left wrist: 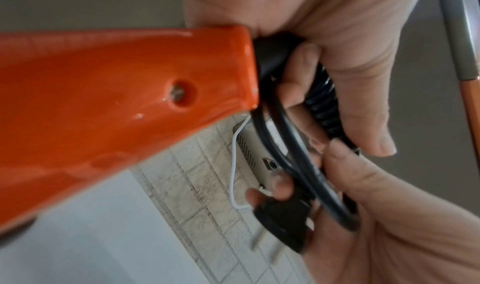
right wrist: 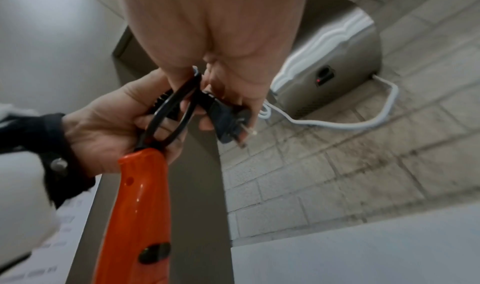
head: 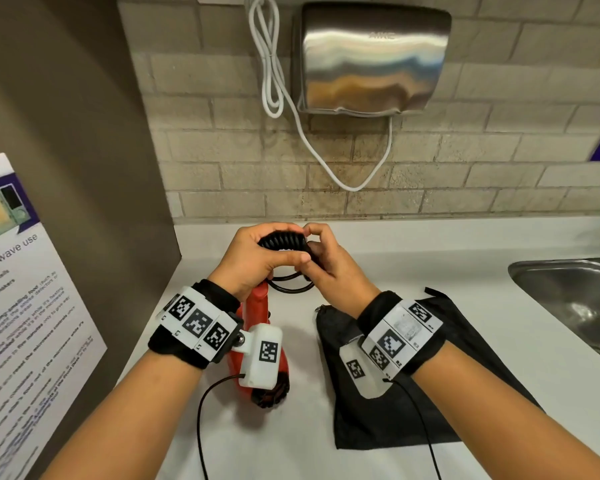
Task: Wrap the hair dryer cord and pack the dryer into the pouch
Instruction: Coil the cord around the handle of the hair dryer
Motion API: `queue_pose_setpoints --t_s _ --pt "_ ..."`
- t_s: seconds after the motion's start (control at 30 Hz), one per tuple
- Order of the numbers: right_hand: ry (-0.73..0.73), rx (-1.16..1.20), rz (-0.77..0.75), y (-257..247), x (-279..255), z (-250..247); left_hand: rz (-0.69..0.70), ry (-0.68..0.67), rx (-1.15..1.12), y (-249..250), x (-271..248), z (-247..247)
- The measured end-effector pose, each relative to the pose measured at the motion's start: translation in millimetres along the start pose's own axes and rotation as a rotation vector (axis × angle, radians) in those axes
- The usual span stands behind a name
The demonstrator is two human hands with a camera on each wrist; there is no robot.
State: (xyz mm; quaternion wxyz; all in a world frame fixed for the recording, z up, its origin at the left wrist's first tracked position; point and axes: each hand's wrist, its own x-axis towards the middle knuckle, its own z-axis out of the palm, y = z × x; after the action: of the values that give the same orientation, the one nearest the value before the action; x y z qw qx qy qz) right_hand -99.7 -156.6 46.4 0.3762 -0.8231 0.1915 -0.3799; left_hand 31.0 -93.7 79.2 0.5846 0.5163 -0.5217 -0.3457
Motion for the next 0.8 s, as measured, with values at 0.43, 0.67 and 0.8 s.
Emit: queue_pose_setpoints --t_s 0.43,0.67,0.8 --pt "-0.115 -0.215 -0.066 -7.5 -7.4 -5.9 -0.048 0.026 -0.032 1.4 -10.5 -10.2" --pt "-0.024 -0.585 -0.204 -7.1 -2.5 -14.8 -0.074 -0.077 -0.056 -2.0 -7.5 -16.3" --pt "0.156 -0.914 -0.398 -1.2 -1.2 -15.9 -0.058 -0.146 -0.047 -3.7 -3.7 -18.7"
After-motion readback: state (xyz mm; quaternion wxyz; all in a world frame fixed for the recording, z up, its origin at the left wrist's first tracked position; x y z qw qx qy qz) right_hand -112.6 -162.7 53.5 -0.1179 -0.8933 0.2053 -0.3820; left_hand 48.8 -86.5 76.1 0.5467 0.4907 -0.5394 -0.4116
